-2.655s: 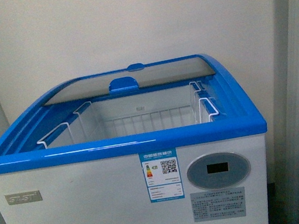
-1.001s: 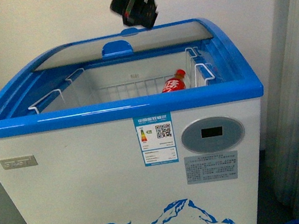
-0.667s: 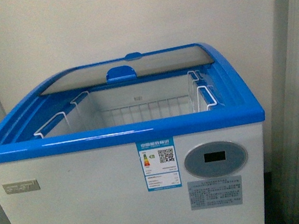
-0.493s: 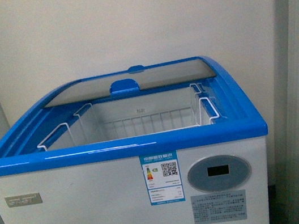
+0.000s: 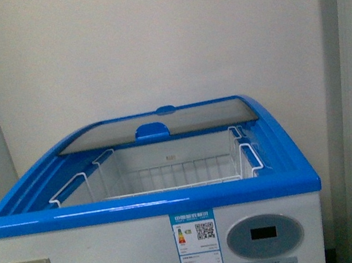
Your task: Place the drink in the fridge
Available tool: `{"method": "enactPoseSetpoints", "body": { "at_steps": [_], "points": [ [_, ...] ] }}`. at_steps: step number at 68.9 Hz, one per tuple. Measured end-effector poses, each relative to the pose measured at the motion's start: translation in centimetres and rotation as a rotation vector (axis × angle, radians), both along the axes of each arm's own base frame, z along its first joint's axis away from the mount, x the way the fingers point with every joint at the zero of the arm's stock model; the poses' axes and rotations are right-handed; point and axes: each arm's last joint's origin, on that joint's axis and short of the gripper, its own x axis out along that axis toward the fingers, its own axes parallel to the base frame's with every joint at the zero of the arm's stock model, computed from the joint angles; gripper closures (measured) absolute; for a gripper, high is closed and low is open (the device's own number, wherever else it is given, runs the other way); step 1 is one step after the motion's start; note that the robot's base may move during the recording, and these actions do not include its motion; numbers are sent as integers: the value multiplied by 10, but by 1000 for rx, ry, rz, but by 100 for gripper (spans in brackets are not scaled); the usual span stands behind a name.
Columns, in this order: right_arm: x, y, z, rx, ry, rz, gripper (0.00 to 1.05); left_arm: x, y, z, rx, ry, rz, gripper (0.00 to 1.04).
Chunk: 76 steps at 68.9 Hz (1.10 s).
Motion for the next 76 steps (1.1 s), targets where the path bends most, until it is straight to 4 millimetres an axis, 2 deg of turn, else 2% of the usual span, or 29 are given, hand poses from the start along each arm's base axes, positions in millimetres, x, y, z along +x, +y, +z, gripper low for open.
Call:
{"method": "enactPoseSetpoints", "body": {
  "at_steps": [9, 16, 31, 58, 63, 76],
  "points": [
    [-1, 0, -16, 0, 16, -2, 102, 0, 0, 0, 0, 0, 0, 102],
    [-11, 0, -26, 0, 21, -2, 102, 0, 0, 0, 0, 0, 0, 102],
    [-12, 0, -36, 0, 13, -2, 102, 0, 0, 0, 0, 0, 0, 102],
    [-13, 0, -46, 0, 10, -2, 102, 0, 0, 0, 0, 0, 0, 102],
    [-13, 0, -53, 0, 4, -2, 102, 0, 0, 0, 0, 0, 0, 102],
    [-14, 0, -52, 0, -5, -2, 102, 0, 0, 0, 0, 0, 0, 102]
  ]
}}
